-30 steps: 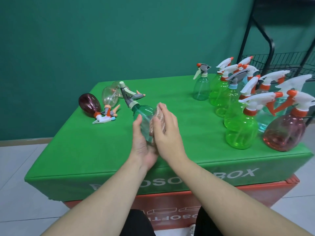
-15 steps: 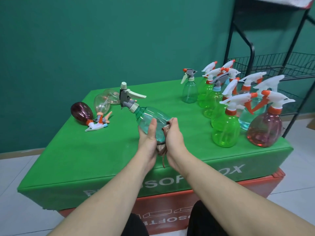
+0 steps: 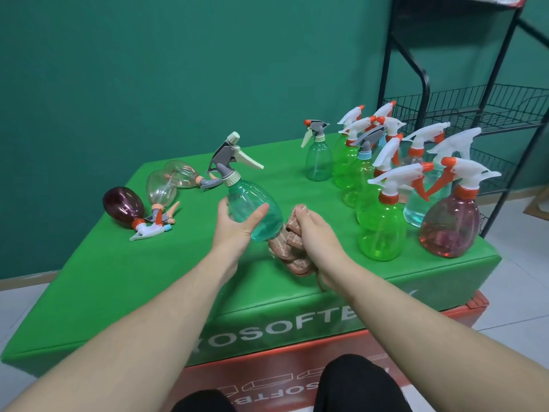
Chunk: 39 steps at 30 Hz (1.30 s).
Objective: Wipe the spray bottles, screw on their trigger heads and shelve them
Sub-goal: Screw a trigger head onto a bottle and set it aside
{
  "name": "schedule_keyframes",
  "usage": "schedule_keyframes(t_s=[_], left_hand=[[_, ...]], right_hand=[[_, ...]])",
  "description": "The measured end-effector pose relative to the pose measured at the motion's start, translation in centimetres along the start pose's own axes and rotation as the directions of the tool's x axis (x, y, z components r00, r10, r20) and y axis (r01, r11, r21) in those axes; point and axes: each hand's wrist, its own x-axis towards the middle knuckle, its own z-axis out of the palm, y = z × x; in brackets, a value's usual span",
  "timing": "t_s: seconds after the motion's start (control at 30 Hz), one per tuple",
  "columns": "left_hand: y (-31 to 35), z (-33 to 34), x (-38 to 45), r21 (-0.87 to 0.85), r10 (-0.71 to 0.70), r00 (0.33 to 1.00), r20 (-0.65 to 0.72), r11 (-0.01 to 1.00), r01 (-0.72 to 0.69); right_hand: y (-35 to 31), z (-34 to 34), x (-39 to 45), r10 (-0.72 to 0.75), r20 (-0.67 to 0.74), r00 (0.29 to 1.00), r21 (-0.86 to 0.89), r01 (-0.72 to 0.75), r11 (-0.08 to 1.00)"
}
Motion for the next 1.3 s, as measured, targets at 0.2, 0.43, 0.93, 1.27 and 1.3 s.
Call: schedule_keyframes(t_s=[0.2, 0.43, 0.93, 1.27, 1.3], left_hand=[[0.0, 2.6, 3.9, 0.045, -0.007, 0.999, 0.036, 0.999, 0.006], [0.0, 7.9, 9.6, 0.144, -0.007, 0.996, 0.092, 0.990, -0.007], [-1.7, 17.0, 17.7, 0.356, -0.039, 0.975, 0.219, 0.934, -0.042], [-1.6, 16.7, 17.8, 0.350, -0.154, 0.962, 0.224, 0.934, 0.068], [-1.4, 16.2, 17.6, 0.361, -0.166, 0.959, 0.227, 0.929, 0.076]], right_hand=[[-0.2, -2.7, 2.3, 0.014, -0.046, 0.999, -0.085, -0.018, 0.996], [0.1, -3.5, 6.3, 0.020, -0.063, 0.998, -0.107, -0.026, 0.994], [1.6, -3.6, 11.4, 0.069, -0.043, 0.997, -0.146, -0.075, 0.986], [2.0, -3.6, 11.6, 0.033, -0.048, 0.998, -0.160, -0.041, 0.986], [1.9, -3.5, 11.5, 0.033, -0.044, 0.998, -0.159, -0.040, 0.986]])
